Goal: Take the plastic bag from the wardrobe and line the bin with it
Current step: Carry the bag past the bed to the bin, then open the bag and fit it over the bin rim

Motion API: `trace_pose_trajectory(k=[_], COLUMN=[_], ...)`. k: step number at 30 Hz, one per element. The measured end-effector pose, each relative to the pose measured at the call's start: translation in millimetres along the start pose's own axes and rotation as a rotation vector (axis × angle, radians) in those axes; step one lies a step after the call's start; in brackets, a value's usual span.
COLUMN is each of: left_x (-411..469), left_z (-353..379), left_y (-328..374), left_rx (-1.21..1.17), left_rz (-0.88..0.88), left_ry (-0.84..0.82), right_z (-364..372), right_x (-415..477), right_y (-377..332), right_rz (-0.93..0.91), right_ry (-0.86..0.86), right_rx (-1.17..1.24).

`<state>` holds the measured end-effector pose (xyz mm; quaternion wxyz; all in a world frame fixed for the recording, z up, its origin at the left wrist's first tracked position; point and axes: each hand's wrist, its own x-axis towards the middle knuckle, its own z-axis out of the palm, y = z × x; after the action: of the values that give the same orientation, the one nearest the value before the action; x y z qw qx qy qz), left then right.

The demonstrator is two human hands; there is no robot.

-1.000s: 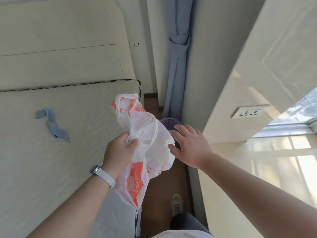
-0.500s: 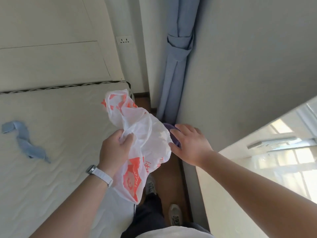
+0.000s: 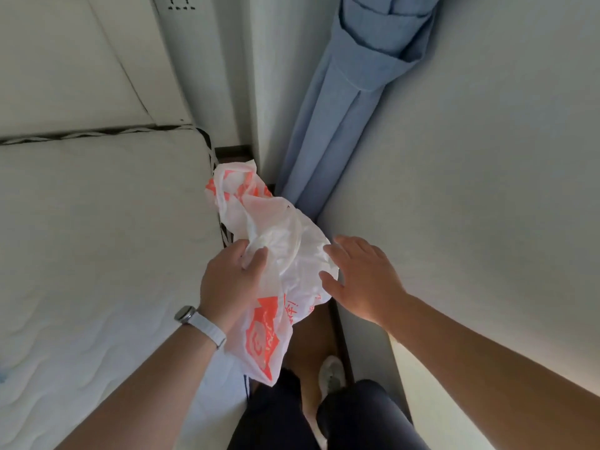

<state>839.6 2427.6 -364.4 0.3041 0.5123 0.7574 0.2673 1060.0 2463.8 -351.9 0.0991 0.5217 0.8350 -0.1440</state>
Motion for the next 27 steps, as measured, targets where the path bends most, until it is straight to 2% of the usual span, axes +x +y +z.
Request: trace_pose_trajectory(k=[9, 13, 17, 22, 27], left_x=[69, 90, 109, 128, 137], left_z=[122, 185, 239, 287, 312], left_y=[-87, -125, -152, -187, -219], left_rx=[0.005, -0.026, -0.014, -0.164, -0.173], left_rz=[-0.016, -0.074, -0.122, -0.207, -0.258], left_ry=[-0.097, -0.136, -0.112, -0.163, -0.156], right_z=[133, 189, 240, 296, 352], right_x=[79, 108, 134, 160, 181], right_y=[25, 40, 51, 59, 70], right_rz=[0.068, 0.118, 0.166, 0.239, 0.389], right_ry=[-0.071, -0.084, -0.103, -0.194, -0.109], right_rx=[0.156, 0.219, 0.442, 0.696, 0.8])
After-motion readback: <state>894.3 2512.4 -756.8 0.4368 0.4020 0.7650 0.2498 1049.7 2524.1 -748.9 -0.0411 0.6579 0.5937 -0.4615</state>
